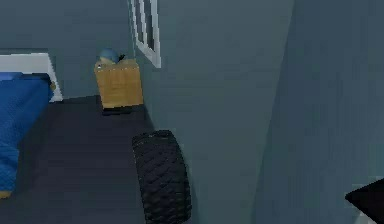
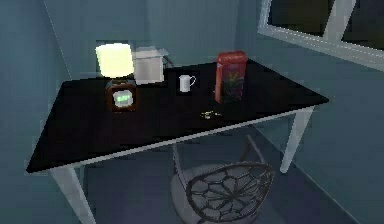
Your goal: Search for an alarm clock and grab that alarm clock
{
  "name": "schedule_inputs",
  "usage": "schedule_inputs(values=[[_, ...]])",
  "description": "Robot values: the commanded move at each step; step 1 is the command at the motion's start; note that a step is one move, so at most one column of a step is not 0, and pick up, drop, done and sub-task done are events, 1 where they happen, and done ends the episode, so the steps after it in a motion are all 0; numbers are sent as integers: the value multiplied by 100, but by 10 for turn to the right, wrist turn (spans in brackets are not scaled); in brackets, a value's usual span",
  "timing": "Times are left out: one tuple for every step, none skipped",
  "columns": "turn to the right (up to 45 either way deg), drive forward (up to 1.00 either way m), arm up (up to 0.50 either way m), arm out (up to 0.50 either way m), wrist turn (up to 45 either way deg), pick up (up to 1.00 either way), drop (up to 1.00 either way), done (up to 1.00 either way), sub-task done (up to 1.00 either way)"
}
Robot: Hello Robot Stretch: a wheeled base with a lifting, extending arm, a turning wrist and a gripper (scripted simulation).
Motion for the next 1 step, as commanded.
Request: schedule_inputs(values=[[-150, 0, 0, 0, 0, 0, 0, 0, 0]])
